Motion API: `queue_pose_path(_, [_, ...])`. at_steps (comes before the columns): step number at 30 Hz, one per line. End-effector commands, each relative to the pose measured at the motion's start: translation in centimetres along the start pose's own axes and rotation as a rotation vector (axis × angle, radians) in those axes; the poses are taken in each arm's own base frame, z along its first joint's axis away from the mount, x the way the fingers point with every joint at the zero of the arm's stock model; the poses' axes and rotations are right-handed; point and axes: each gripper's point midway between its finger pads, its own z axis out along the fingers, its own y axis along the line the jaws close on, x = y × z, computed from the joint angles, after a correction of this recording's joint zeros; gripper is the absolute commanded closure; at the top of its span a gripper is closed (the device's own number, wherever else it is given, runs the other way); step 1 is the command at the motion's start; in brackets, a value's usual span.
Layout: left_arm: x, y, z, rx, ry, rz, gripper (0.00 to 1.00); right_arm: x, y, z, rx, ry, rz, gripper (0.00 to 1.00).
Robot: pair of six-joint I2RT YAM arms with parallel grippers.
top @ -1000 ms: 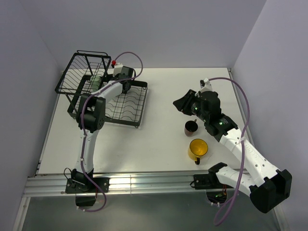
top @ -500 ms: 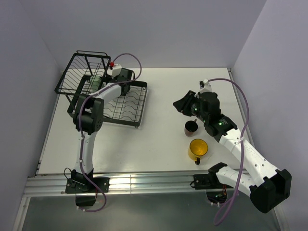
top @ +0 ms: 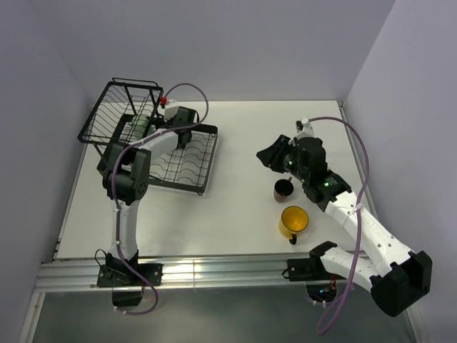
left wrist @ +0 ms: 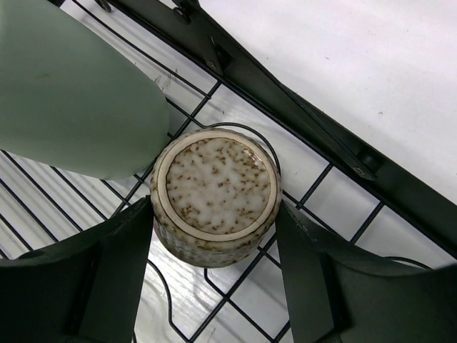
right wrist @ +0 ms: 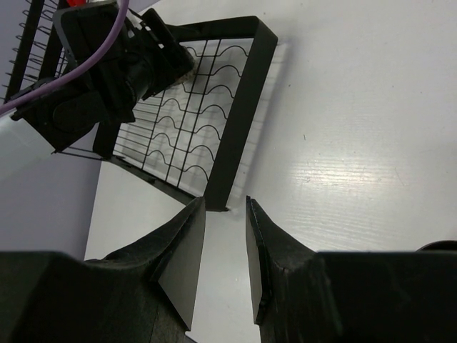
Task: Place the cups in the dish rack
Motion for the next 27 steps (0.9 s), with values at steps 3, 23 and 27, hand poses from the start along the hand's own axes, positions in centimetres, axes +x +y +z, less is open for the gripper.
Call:
queue_pose_path(3, [-2.8,-0.8,-2.9,0.069,-0.056,-0.123,1.0,-1.2,0.6,-0.5,-0.033,-0.057,-0.017,0.63])
queue_pose_path(23, [-3.0,-4.7,-5.1,0.225,-0.088,-0.152,1.0,-1.7,0.5,-0.9,-0.022,-0.073,-0.039,0.63])
queue_pose_path(27, [-2.1,-5.6,-4.7,0.258,-0.069,-0.126,1.0,-1.8,0.4,-0.9,-0.016,-0.078,-0.046,0.63])
